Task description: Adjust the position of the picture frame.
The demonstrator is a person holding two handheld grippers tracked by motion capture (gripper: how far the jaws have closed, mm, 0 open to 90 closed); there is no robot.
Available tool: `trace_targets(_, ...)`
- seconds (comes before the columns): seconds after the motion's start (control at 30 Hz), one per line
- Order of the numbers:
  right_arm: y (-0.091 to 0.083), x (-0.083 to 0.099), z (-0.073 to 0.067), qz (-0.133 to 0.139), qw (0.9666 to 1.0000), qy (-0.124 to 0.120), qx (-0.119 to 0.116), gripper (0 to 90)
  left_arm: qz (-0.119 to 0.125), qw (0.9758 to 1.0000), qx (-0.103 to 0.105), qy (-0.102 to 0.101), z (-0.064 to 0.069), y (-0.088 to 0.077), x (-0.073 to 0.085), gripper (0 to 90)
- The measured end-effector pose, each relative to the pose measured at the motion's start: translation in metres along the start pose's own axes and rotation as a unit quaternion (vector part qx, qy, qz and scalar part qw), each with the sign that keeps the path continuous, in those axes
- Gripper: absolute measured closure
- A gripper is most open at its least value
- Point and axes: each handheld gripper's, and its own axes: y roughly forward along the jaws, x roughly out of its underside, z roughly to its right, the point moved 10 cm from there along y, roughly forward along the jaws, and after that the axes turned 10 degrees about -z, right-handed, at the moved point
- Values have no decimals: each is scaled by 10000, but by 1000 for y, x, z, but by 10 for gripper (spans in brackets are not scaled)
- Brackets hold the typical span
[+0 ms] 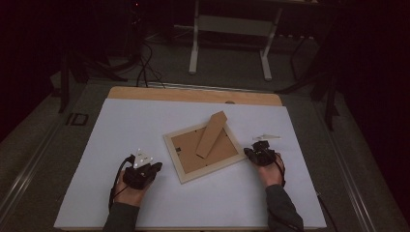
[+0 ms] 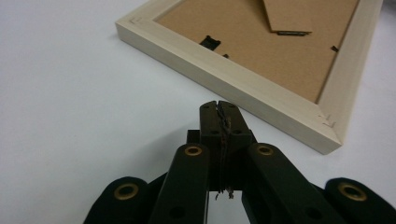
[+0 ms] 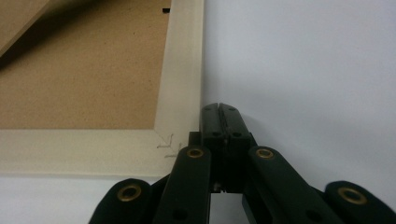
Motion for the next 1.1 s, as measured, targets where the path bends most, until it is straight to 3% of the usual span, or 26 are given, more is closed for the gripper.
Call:
trace_targets(0.43,-1,5,-8,-48,9999,-144,-8,900,10,9998,120,187,10,1,-1,900)
trace_targets(0.8,-3,10,-18,-59,9995,-305,-41,900,20,9996,217,166,10,1,-1,900)
trace_targets(1.1,-5,14,-29,-55,9989,-459,-71,900,-15,9989,351,312,17,4,-1,900)
